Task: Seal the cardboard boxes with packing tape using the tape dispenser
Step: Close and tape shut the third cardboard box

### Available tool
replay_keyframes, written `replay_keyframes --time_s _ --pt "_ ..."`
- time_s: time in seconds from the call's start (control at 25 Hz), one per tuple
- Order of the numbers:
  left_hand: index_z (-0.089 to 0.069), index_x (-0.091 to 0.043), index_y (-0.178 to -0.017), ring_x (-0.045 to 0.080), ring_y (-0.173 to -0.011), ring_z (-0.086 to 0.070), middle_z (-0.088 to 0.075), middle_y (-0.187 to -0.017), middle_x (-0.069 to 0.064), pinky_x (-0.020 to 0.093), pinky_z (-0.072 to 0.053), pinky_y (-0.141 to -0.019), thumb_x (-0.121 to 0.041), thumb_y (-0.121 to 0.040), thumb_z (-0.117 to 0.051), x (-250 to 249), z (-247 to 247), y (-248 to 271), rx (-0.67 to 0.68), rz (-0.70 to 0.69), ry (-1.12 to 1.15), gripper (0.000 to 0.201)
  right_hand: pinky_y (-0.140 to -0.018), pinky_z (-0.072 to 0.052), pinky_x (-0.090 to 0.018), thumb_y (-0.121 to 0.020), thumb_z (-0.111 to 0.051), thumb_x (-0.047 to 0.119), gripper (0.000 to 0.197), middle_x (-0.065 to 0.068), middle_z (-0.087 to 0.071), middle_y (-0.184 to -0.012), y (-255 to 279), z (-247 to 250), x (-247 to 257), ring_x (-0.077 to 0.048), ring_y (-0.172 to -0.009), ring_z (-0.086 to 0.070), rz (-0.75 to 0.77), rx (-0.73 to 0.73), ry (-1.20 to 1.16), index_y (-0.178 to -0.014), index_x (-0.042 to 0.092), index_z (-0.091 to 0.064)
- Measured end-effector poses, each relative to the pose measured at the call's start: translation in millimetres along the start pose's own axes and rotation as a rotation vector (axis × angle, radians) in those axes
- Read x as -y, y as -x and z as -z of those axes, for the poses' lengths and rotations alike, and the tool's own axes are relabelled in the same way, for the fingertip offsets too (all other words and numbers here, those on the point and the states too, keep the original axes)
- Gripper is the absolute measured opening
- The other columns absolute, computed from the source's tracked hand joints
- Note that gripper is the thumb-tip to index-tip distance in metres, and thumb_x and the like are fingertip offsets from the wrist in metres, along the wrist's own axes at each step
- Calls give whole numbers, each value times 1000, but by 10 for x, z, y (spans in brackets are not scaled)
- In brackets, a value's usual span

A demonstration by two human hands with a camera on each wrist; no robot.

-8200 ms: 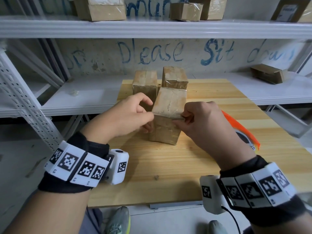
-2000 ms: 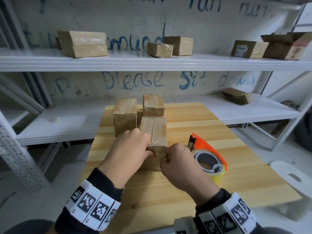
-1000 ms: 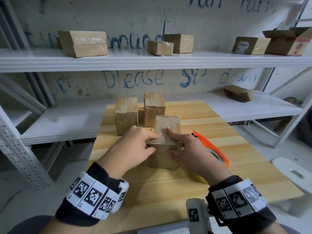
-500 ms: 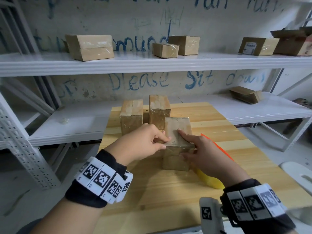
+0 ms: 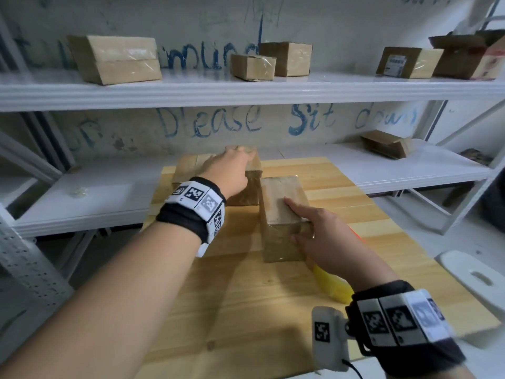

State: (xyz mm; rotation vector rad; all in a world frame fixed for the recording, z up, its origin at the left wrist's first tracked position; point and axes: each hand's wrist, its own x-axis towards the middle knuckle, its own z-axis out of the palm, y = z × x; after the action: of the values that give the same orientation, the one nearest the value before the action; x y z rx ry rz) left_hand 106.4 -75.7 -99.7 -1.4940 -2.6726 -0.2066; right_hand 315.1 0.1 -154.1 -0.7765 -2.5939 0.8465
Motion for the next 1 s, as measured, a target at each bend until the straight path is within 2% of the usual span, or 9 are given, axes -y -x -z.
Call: replay_keyframes --time_s 0.12,0.24,0.36,0.48,0.52,0.6,0.76,0.88,1.0 --pt "-44 -34 -150 34 -134 -50 -44 -155 9 49 -41 -111 -8 -99 -54 72 -160 -181 42 32 -15 58 -52 -37 3 -91 -55 7 69 -2 -57 -132 -35 -19 1 -11 -86 -53 -6 -15 23 -150 37 -37" --pt "-63 -31 -135 36 -121 -59 -60 -140 11 46 -48 -104 0 -100 -47 165 -192 -172 -103 27 34 50 -49 -43 -5 -89 -54 7 72 -3 -60 -128 -69 -9 -27 -6 -75 -56 -37 -45 26 -150 38 -36" --pt "-68 -33 -128 33 -118 -62 -66 -131 8 42 -50 -99 -6 -97 -60 200 -197 -68 -167 -5 -2 42 -50 -46 -8 -90 -56 8 72 -4 -57 -130 -102 -29 -6 -4 -71 -55 -61 -62 42 -151 38 -33" --pt "-69 -31 -91 34 -103 -65 -64 -97 4 37 -49 -80 6 -92 -58 165 -171 21 -183 -25 -106 38 -55 -52 -16 -91 -56 7 73 -4 -56 -128 -130 -49 28 -14 -79 -61 -59 -46 68 -152 38 -31" --pt "-69 -29 -89 34 -103 -65 -63 -95 5 37 -50 -80 5 -92 -58 153 -136 62 -178 -33 -101 36 -56 -50 -16 -91 -57 7 73 -5 -57 -127 -141 -51 32 -15 -82 -60 -57 -43 77 -152 36 -31" --pt "-77 -28 -102 32 -103 -65 -71 -106 4 39 -54 -85 -1 -94 -60 130 -85 166 -168 -70 -73 33 -60 -51 -19 -91 -59 8 67 -8 -60 -119 -162 -61 52 -18 -84 -61 -69 -61 59 -149 29 -32" --pt "-71 -37 -122 21 -114 -63 -70 -125 -7 41 -51 -100 -24 -94 -70 181 24 403 -154 -137 19 31 -84 -51 -43 -89 -60 9 55 -10 -61 -107 -208 -39 135 -28 -91 -60 -77 -110 106 -137 25 -40" --pt "-56 -38 -140 17 -147 -35 -41 -156 -15 49 -26 -120 -44 -90 -69 401 70 431 -132 -33 237 51 -90 -49 -41 -90 -57 7 61 -12 -66 -116 -266 -32 158 -32 -100 -63 -94 -121 142 -146 26 -41" --pt "-40 -38 -152 27 -155 -15 -16 -167 -6 52 -19 -119 -62 -84 -68 678 -1 362 29 168 260 77 -103 -33 -39 -89 -51 6 66 -13 -63 -126 -340 -102 167 -32 -114 -57 -94 -124 233 -151 23 -35"
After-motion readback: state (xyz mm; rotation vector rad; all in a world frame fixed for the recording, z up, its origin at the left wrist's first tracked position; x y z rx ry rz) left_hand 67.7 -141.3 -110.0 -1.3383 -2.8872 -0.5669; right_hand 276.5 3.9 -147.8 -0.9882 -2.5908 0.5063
